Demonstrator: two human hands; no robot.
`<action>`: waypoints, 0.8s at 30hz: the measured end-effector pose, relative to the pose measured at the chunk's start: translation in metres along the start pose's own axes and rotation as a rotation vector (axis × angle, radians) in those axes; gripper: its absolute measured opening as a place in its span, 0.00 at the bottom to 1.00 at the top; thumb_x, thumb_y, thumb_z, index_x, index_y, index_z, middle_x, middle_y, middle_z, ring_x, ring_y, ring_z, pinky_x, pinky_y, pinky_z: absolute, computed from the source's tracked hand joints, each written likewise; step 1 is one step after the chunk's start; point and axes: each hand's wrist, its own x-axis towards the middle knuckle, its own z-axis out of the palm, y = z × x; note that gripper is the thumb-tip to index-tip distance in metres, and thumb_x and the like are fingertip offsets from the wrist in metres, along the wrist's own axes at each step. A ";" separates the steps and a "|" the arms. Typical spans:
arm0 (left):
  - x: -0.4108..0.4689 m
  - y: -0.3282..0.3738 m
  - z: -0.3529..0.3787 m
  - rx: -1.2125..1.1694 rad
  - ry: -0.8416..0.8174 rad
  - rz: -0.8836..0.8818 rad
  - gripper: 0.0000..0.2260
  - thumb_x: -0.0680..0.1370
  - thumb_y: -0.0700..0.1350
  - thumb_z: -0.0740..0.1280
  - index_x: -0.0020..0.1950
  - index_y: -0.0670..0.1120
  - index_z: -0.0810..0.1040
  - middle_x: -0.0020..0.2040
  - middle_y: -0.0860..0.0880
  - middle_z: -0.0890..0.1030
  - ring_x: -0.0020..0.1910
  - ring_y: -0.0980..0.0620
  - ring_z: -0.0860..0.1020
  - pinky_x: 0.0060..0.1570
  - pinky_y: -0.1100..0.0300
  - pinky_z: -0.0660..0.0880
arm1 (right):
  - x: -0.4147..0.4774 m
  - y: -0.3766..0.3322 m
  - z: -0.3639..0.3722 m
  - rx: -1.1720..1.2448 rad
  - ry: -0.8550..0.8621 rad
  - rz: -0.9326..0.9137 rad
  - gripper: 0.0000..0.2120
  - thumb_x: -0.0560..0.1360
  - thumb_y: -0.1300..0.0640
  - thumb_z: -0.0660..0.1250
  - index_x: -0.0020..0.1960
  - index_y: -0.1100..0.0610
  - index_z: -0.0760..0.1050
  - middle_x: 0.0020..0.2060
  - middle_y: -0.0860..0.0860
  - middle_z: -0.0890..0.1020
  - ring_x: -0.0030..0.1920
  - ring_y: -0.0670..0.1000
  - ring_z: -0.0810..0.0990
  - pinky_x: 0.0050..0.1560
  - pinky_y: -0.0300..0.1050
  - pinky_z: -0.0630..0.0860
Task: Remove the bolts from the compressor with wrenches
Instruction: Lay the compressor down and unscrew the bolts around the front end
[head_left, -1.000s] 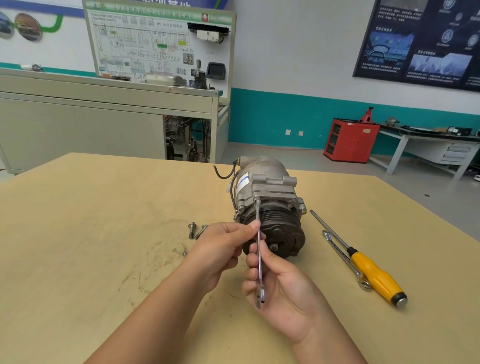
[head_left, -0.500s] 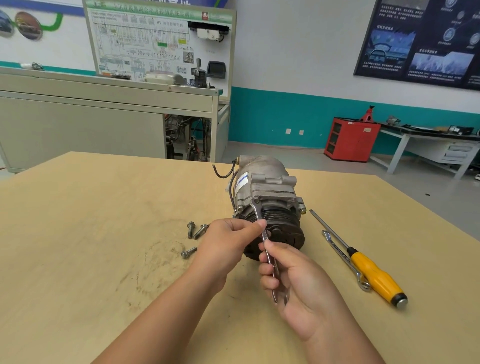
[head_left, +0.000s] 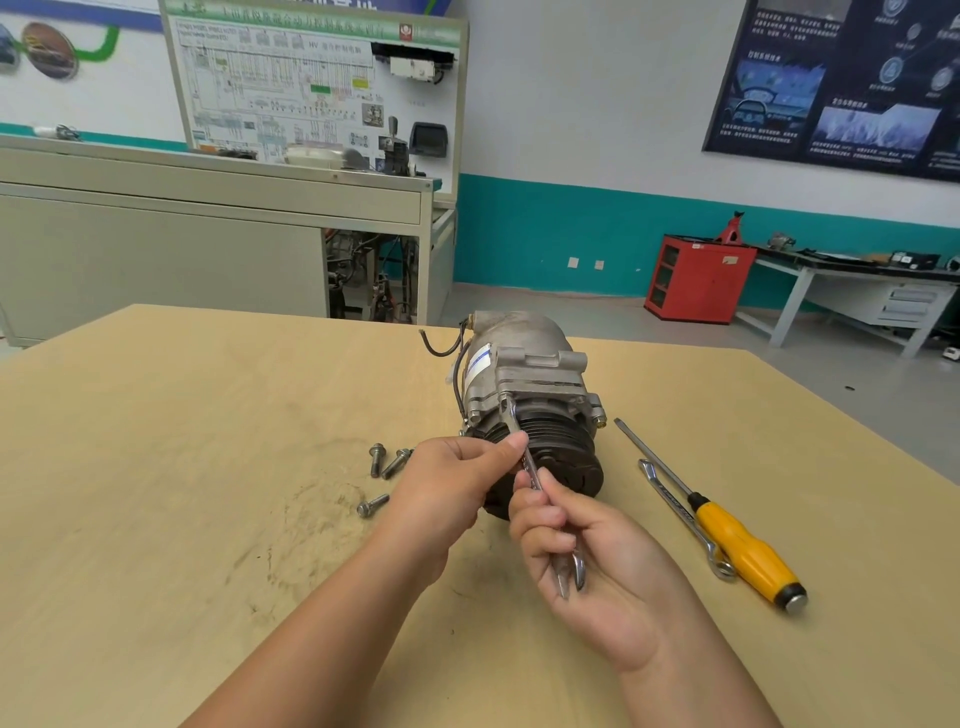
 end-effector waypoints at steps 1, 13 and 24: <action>0.000 0.000 0.000 0.006 0.009 0.009 0.17 0.73 0.54 0.70 0.25 0.49 0.78 0.20 0.56 0.65 0.21 0.58 0.60 0.23 0.66 0.58 | 0.000 0.000 0.001 -0.013 0.004 -0.008 0.07 0.64 0.65 0.64 0.41 0.67 0.74 0.27 0.55 0.71 0.18 0.45 0.71 0.15 0.32 0.66; 0.001 0.004 -0.004 -0.106 -0.066 -0.054 0.14 0.76 0.50 0.66 0.37 0.42 0.85 0.27 0.45 0.66 0.26 0.53 0.62 0.31 0.60 0.59 | 0.005 0.015 0.011 -0.165 0.091 -0.166 0.07 0.76 0.66 0.63 0.39 0.64 0.75 0.24 0.54 0.74 0.19 0.45 0.73 0.18 0.32 0.69; 0.001 0.004 -0.006 -0.307 -0.145 -0.164 0.17 0.79 0.45 0.63 0.35 0.42 0.84 0.19 0.53 0.69 0.16 0.58 0.68 0.18 0.70 0.67 | 0.007 0.015 0.003 -0.123 -0.044 -0.069 0.12 0.74 0.61 0.61 0.43 0.70 0.79 0.29 0.57 0.77 0.24 0.50 0.76 0.23 0.37 0.75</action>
